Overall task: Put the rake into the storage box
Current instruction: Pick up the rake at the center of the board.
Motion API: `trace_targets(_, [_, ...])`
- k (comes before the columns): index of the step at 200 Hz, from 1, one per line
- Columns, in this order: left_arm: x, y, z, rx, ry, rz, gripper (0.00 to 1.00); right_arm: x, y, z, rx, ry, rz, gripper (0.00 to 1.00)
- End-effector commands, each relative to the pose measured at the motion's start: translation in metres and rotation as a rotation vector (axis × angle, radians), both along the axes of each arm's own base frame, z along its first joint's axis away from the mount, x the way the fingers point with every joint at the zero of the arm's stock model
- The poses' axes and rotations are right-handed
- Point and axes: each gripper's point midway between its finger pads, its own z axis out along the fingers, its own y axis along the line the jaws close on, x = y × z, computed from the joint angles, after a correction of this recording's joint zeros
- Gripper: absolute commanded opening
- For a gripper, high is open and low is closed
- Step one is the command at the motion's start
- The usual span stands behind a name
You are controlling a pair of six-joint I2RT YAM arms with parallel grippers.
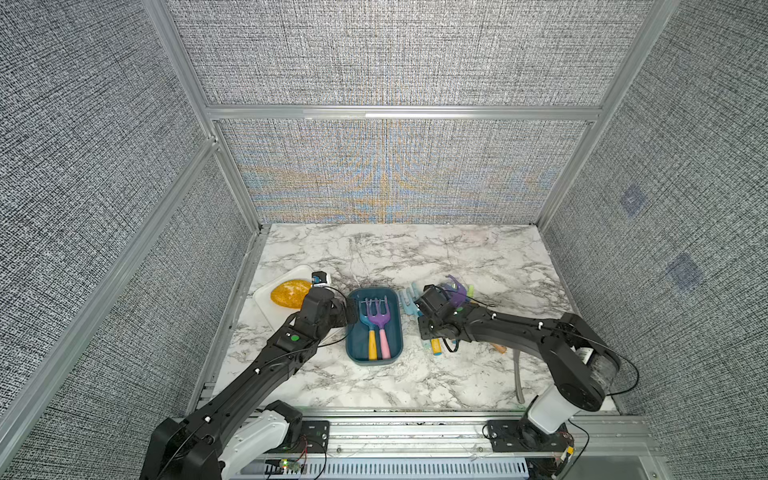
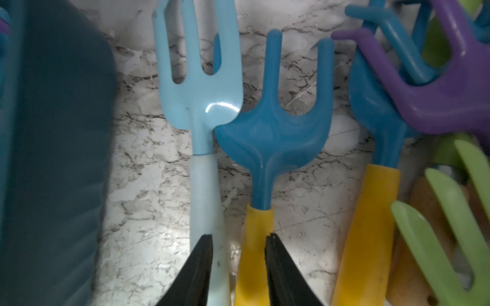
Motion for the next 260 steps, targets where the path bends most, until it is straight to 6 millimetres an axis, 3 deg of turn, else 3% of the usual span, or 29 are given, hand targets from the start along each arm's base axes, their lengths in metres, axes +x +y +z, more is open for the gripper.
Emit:
trace_targets(1, [-0.001,0.002,0.0,0.015,-0.002,0.001,0.99,-0.002,-0.011,-0.008,-0.054,0.006,-0.026,0.38])
trace_targets(58, [-0.001,0.002,0.0,0.014,-0.002,-0.001,0.99,-0.004,-0.015,-0.021,-0.084,0.022,-0.03,0.34])
trace_targets(113, [-0.001,0.002,0.001,0.01,-0.009,0.001,0.99,-0.001,-0.026,0.016,-0.063,-0.064,-0.071,0.19])
trace_targets(161, [-0.001,0.002,-0.001,0.009,-0.006,0.001,0.99,0.0,-0.03,0.044,-0.036,-0.122,-0.088,0.12])
trace_targets(177, [0.0,0.002,-0.001,0.009,-0.007,0.003,0.99,-0.003,-0.015,0.054,0.034,-0.129,-0.038,0.12])
trace_targets(220, [-0.002,0.007,0.002,0.013,-0.022,0.019,0.99,-0.02,0.061,0.085,0.317,-0.095,0.165,0.11])
trace_targets(260, [-0.004,0.012,0.007,0.015,-0.044,0.036,0.99,-0.032,0.116,0.097,0.494,-0.031,0.241,0.11])
